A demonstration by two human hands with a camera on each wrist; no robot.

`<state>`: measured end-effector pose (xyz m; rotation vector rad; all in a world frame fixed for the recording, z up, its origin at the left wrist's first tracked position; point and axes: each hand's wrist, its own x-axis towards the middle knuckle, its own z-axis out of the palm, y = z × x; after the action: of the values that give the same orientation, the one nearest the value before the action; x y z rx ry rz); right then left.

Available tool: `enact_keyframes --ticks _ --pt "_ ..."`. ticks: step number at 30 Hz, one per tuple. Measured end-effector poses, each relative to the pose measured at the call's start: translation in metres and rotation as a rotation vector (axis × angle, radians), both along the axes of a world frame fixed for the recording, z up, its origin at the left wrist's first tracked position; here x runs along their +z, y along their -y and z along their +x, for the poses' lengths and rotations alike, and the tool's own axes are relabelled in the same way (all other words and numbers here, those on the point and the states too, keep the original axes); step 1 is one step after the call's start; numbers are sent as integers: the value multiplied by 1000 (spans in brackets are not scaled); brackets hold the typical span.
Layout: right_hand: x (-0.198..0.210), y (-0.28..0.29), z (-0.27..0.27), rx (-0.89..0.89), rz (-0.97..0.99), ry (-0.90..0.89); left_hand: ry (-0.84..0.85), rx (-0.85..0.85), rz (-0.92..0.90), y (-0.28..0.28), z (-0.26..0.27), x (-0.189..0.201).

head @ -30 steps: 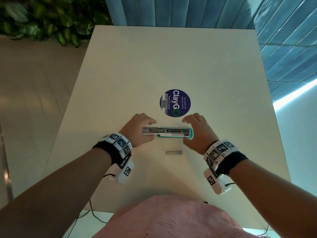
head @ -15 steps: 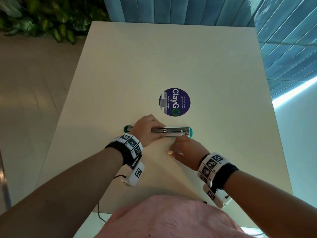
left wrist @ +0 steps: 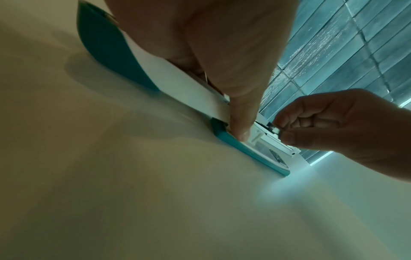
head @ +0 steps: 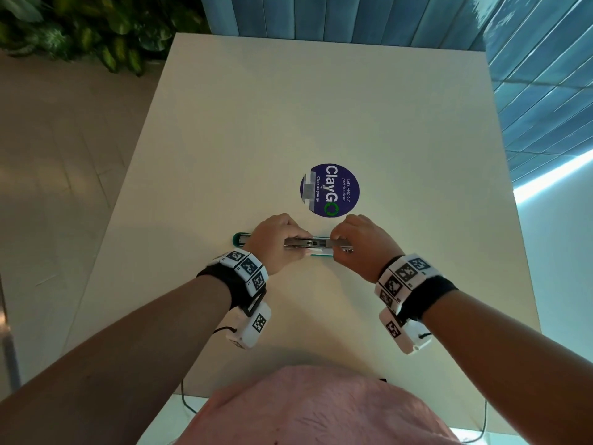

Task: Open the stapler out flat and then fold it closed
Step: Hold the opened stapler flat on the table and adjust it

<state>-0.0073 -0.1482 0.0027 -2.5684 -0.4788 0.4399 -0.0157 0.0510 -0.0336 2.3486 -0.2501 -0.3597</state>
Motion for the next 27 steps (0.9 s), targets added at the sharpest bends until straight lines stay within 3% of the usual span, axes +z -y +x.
enact_keyframes --ticks 9,18,23,27 --pt "9 -2 12 15 -95 -166 4 -6 -3 0 1 0" --pt "8 2 10 61 -106 -140 -32 -16 6 0 1 3" --pt "-11 18 -1 -69 -59 -126 -55 -129 289 -16 4 11" --pt "-19 24 -5 -137 -12 -126 -73 2 438 -57 2 16"
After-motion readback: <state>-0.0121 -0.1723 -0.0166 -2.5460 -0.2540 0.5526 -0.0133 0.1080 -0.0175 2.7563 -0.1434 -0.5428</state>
